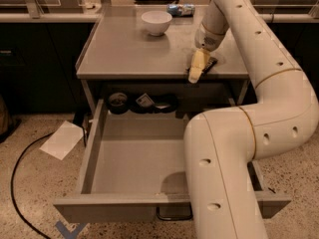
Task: Place rxbar chocolate into top drawer
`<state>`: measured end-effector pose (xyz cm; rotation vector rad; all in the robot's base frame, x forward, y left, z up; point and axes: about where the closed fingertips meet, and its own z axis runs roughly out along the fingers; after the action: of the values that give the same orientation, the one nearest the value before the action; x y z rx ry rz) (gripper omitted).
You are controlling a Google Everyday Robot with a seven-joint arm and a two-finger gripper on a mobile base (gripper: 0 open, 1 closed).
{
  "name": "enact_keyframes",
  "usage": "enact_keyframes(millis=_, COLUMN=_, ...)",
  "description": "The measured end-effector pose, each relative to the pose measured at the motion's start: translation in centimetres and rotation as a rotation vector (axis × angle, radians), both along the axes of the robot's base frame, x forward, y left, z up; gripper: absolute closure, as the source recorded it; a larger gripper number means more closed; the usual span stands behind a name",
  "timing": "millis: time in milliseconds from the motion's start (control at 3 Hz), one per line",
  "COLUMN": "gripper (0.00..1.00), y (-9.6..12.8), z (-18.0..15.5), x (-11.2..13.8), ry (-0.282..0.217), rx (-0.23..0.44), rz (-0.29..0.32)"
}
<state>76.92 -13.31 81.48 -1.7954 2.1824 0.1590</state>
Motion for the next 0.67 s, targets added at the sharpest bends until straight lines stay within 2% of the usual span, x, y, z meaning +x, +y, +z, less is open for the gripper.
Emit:
enact_keyframes(millis=333, gripper=0.0, y=0.14, z=-0.27, x=0.76, ry=-0.02, rx=0.004, rz=-0.007)
enact_keyframes(millis=667, gripper=0.19, y=0.37, z=-0.56, x=1.33, ry=-0.034, rx=0.008, rz=-0.011)
